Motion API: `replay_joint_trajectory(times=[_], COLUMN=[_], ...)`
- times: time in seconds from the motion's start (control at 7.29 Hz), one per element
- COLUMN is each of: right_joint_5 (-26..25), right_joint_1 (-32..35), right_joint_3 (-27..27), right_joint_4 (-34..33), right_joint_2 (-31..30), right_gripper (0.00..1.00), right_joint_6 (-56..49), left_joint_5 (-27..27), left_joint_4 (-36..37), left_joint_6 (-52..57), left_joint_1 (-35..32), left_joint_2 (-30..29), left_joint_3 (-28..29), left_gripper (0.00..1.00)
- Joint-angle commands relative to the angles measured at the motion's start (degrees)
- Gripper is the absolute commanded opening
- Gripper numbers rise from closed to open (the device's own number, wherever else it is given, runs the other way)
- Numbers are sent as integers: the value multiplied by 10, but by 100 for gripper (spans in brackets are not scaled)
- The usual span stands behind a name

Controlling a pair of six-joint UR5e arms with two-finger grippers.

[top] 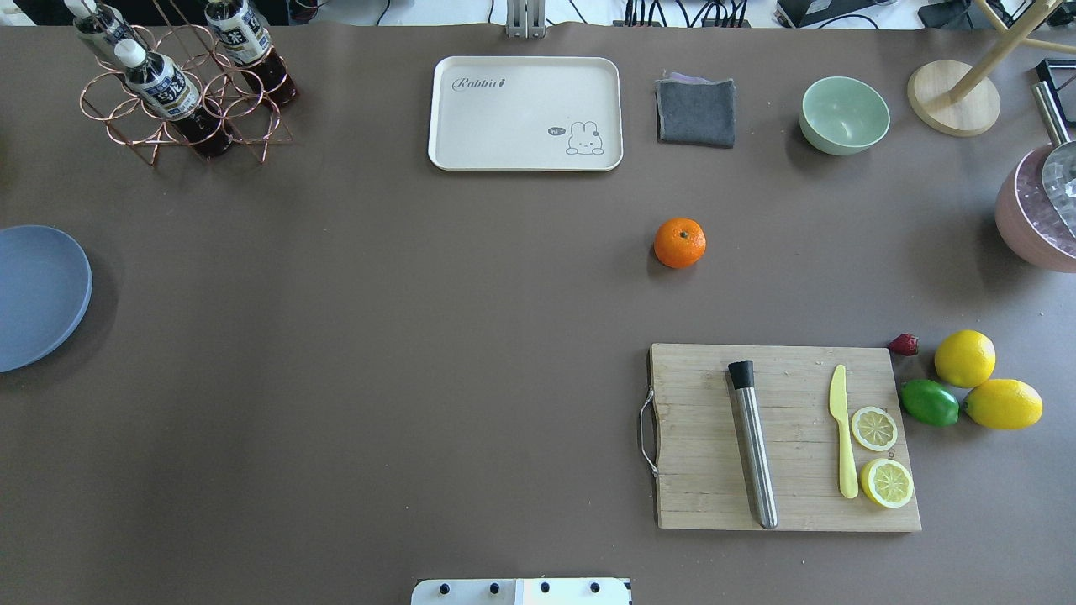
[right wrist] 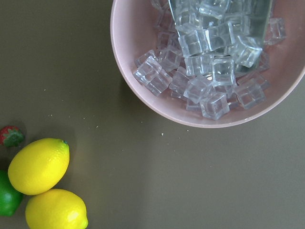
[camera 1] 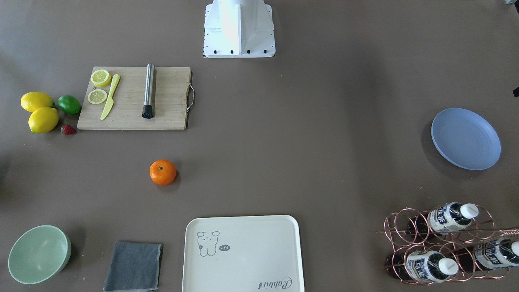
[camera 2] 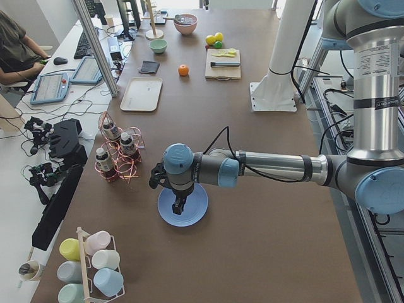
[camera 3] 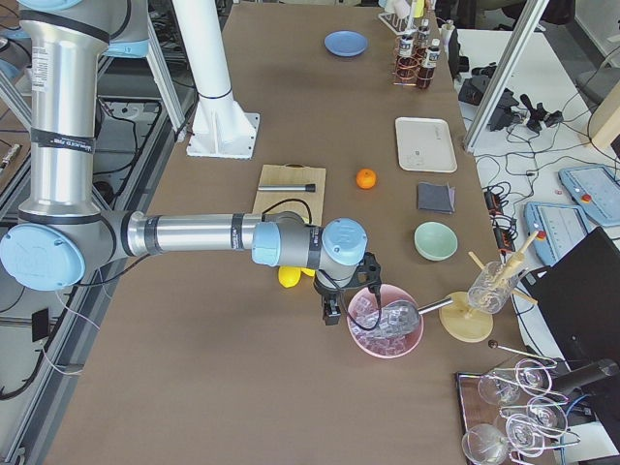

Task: Pick orange to plate

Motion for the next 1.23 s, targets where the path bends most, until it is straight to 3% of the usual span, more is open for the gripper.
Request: replay_joint_trajectory(times=[0.0, 1.1], right_joint_5=[1, 2], right_joint_1=[0, -2], right_joint_3=[0, 0], right_joint_4=[0, 1], right_joint_2=[-1, 0], right_gripper=[100, 100], right_joint_6=[0, -4], left_joint_5=[0, 0], left_joint_4=[0, -2], left_joint_6=[-2, -4], left_joint_1=[0, 1], left_joint_2=[0, 7], left_joint_3=[-1, 9], left_gripper=[98, 98])
